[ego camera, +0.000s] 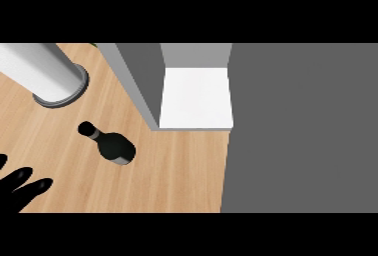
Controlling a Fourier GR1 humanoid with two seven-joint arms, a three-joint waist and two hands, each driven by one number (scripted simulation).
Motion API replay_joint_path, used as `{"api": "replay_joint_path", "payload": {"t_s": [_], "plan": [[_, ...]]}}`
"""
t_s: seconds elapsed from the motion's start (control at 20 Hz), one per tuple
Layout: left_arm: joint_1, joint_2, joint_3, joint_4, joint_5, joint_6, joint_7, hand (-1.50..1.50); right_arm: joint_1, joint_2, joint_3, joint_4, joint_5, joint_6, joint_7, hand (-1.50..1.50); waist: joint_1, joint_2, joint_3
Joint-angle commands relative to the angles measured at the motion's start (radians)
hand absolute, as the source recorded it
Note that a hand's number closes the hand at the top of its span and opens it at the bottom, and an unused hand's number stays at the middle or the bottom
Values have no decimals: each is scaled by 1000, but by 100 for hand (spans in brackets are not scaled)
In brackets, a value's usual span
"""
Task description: Pick up the wine, place it into the cabinet and close the cabinet
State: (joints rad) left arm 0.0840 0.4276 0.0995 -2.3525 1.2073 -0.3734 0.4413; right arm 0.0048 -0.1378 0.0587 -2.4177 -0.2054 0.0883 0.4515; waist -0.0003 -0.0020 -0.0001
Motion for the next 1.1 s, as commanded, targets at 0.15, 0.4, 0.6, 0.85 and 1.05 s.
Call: {"api": "replay_joint_path", "payload": {"t_s": [0.15, 0.4, 0.6, 0.85, 1.05], "plan": [[-34, -21, 31, 84, -28, 5, 33, -150, 40, 41, 79, -114, 30, -14, 36, -150, -4, 1, 0], [-7, -30, 80, 93, -37, 6, 60, -150, -47, 16, -2, -108, -41, -43, 111, -150, 0, 1, 0], [-46, -59, 107, 212, -111, -60, 11, -150, -92, -9, -15, -164, -57, -53, 191, -150, -5, 1, -1], [-66, -70, 147, 280, -206, -82, -9, -150, -84, 14, 8, -131, -28, -47, 164, -150, -3, 1, 0], [-166, -101, 143, 473, -323, -139, -83, -150, -25, 26, 28, -156, -22, -28, 130, -150, -13, 1, 0]]}}
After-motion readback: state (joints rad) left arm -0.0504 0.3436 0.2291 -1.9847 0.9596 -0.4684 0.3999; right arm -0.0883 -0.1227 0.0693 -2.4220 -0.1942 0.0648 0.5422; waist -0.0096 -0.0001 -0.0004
